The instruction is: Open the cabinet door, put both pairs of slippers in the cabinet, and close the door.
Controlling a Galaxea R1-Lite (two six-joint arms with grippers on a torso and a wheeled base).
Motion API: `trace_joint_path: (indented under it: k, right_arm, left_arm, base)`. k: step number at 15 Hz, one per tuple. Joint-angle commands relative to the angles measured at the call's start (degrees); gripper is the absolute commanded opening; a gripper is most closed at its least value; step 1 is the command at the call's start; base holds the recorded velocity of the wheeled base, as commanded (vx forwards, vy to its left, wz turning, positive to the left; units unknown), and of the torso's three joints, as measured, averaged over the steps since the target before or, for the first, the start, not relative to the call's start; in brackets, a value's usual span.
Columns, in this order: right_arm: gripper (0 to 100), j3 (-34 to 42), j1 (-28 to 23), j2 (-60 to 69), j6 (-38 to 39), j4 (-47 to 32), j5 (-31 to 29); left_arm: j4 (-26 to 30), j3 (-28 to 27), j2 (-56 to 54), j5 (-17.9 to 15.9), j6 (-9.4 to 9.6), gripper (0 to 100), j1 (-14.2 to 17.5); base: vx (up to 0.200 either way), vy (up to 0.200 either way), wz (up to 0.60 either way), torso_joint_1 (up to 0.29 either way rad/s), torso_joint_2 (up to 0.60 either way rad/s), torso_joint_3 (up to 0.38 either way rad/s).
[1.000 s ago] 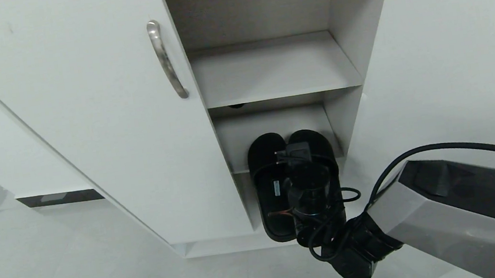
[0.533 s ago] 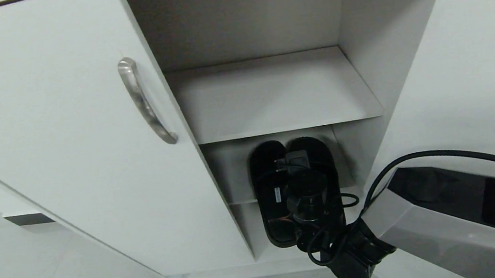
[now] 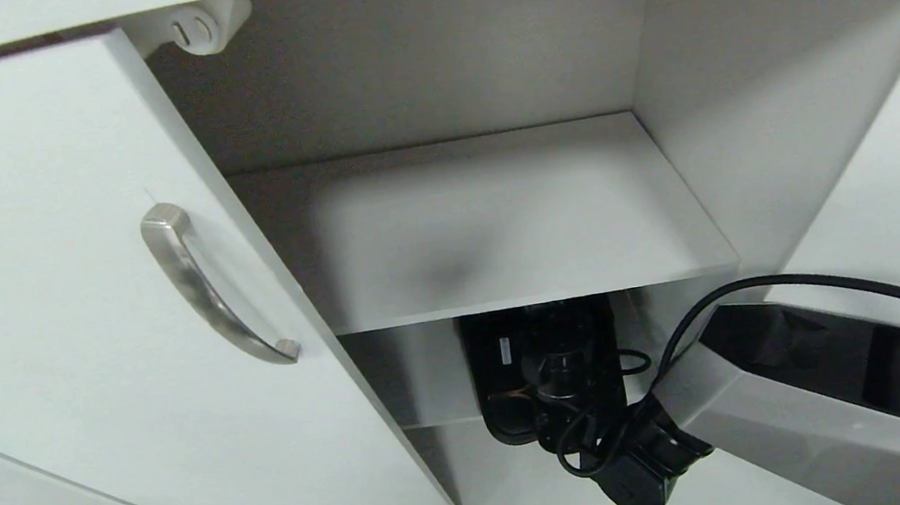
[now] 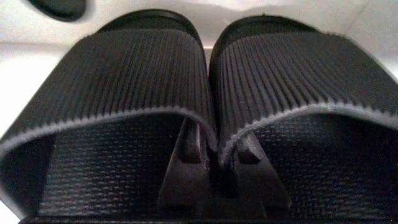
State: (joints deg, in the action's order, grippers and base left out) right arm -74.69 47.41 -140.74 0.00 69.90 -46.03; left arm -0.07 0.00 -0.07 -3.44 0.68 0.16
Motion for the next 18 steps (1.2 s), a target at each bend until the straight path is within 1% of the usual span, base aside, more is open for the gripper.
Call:
trace_joint_path:
  k: [1,4,8,9,12,13,15,16,18]
  right_arm:
    - [0,-0.3,-0.7,-0.6,0.0,0.0,0.0]
    - [0,-2.3,-1.3,-1.7,0.0,-0.2,0.0]
    - [0,-2.9,-1.3,-3.0,0.0,-0.6,0.0]
    - [100,-2.9,-1.4,-3.0,-0.1,-0.6,0.0]
    - [100,-2.7,-1.3,-3.3,-0.4,-0.7,0.0]
    - [100,-1.2,-1.1,-2.6,-0.4,-0.1,0.0]
    - [100,5.7,-0.1,1.8,-0.3,0.5,1.0]
    - [100,6.1,0.0,2.0,-0.3,0.5,1.3]
    - [100,13.2,0.4,7.3,0.0,3.6,6.9]
  left_arm:
    - [0.0,0.0,0.1,0.0,0.02,0,0.0]
    - [0.0,0.0,0.1,0.0,0.02,0,0.0]
    - [0.0,0.0,0.1,0.0,0.02,0,0.0]
    - [0.0,0.0,0.1,0.0,0.02,0,0.0]
    - [0.0,0.0,0.1,0.0,0.02,0,0.0]
    - [0.0,0.0,0.1,0.0,0.02,0,0.0]
    - [0.0,0.0,0.1,0.0,-0.07,0,0.0]
    - [0.0,0.0,0.1,0.0,-0.07,0,0.0]
    - [0.0,0.0,0.1,0.0,-0.07,0,0.0]
  base:
    - [0.0,0.0,0.0,0.0,0.0,0.0]
    - [0.0,0.0,0.0,0.0,0.0,0.0]
    - [0.0,0.0,0.0,0.0,0.0,0.0]
    - [0.0,0.0,0.0,0.0,0.0,0.0]
    - [0.0,0.0,0.0,0.0,0.0,0.0]
    - [0.0,0.0,0.0,0.0,0.0,0.0]
    - [0.0,0.0,0.0,0.0,0.0,0.0]
    - [0.0,0.0,0.0,0.0,0.0,0.0]
    - [0.0,0.0,0.0,0.0,0.0,0.0]
